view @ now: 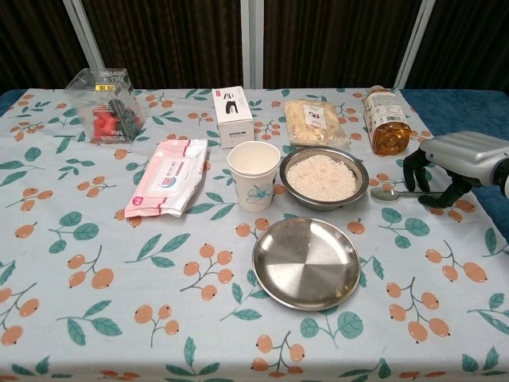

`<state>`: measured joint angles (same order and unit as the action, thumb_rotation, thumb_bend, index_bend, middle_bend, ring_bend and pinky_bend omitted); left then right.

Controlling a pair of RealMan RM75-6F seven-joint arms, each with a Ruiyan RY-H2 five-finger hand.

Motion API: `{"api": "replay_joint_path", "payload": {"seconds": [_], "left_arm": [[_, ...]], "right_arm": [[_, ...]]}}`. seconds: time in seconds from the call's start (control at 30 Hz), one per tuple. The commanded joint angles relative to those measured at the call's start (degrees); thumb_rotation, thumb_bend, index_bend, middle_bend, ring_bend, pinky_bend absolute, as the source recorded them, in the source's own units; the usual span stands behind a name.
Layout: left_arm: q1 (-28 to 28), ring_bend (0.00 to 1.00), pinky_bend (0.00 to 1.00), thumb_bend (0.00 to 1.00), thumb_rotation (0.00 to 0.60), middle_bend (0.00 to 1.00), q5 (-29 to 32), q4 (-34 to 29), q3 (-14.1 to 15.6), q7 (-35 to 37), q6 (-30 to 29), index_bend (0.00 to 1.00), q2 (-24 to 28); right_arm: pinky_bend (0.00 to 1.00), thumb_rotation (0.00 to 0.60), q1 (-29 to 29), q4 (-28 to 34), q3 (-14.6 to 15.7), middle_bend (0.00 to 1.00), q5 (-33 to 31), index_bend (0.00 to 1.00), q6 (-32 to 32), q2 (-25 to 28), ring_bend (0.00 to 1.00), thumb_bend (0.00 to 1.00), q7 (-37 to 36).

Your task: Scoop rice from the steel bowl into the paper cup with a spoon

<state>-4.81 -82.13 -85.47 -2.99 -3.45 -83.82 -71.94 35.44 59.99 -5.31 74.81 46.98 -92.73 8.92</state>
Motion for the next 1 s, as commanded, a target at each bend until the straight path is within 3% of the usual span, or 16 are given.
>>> {"api": "replay_joint_path", "payload": {"seconds": [0.03,0.33,0.6,0.77,1.0], "left_arm": [[0.07,0.0,0.06,0.05,0.6,0.07,0.01,0.12,0.05,0.07,-0.01,0.07,-0.08],[0.42,0.0,0.06,0.05,0.6,0.07,-0.09,0.6,0.2,0.57,-0.35,0.07,-0.3],[0.55,0.0,0.06,0.05,0.6,0.07,-0.57,0.66,0.09,0.86,-0.99,0.07,-0.11],[0.47,0.0,0.06,0.05,0.6,0.07,-1.02,0.56,-0.04,0.82,-1.36,0.07,0.16],[0.5,0.0,0.06,0.05,0.6,0.07,-1.32,0.18,-0.14,0.6,-1.75,0.07,0.55]], "right_arm": [[0.19,0.6,0.12,0.15,0.12,0.53,-0.03,0.51,-0.13,0.04,0.22,0.31,0.24],[0.19,0.6,0.22,2.07,0.37,0.57,0.21,0.57,0.61,1.51,0.25,0.34,1.7],[0.2,0.6,1.82,13.27,-0.04,0.59,2.05,0.59,1.85,11.95,0.28,0.35,7.97],[0.2,0.6,5.63,21.11,-1.75,0.59,0.86,0.59,-2.01,18.7,0.28,0.35,12.73],[0.2,0.6,13.85,23.28,-2.99,0.6,-3.33,0.6,-11.67,19.69,0.28,0.36,19.72]]}}
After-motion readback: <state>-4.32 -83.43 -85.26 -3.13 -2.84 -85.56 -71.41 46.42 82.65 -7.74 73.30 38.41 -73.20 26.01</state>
